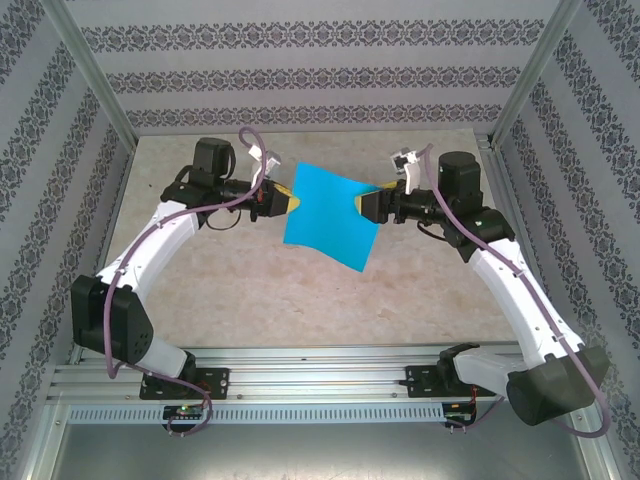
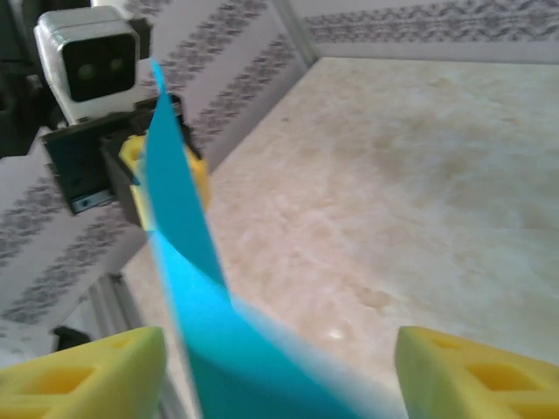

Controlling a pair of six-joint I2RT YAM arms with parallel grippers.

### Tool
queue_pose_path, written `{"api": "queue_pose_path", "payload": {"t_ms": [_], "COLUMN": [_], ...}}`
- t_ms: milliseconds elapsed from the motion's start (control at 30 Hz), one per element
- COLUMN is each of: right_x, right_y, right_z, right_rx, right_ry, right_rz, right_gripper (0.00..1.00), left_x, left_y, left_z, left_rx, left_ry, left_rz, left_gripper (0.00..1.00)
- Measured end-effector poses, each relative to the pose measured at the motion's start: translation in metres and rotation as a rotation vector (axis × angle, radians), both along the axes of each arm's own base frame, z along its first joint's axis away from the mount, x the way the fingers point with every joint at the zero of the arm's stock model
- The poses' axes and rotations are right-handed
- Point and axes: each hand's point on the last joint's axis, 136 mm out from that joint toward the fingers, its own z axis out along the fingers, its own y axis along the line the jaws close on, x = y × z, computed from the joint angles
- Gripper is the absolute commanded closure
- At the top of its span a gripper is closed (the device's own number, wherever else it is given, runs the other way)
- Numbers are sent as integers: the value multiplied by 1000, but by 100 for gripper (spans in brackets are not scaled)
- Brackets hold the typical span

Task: Fold a paper plane with a square sheet of paper (fold left side to right side)
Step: Place a square sheet of paper at the center of the table, then first fold in half a square sheet of paper at the center of the table.

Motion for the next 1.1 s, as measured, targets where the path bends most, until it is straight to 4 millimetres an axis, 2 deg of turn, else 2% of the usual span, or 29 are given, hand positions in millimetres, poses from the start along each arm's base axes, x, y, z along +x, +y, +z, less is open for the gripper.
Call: {"api": "queue_pose_path", "payload": {"t_ms": [67, 167, 367, 433, 567, 733, 933, 1033, 1100], "right_x": [7, 11, 9, 9, 6, 11, 28, 41, 46], "right_y": [-14, -29, -39, -38, -19, 18, 55, 70, 76], "right_z": [-14, -43, -109, -129, -168, -200, -239, -252, -261], "right_rx": [-3, -12, -15, 1, 22, 35, 39, 43, 43], "right_ry": [33, 96, 252, 307, 430, 530, 646, 680, 701], "right_rz": [-64, -138, -239, -267, -274, -258, -267, -274, -283], "right_gripper": [10, 6, 16, 20, 30, 45, 52, 55, 57], "left_x": [2, 6, 15, 15, 21, 27, 30, 31, 33], "left_y": [3, 9, 21, 25, 32, 33, 36, 37, 37], "left_z": [-25, -71, -168, -186, -194, -191, -199, -200, -198], "left_rx": [22, 67, 190, 225, 265, 291, 324, 335, 334], "left_ry": [94, 275, 594, 645, 658, 651, 670, 675, 669], "left_rz": [62, 163, 346, 391, 448, 476, 495, 502, 502], "left_gripper": [100, 100, 100, 100, 100, 100, 100, 94, 86]}}
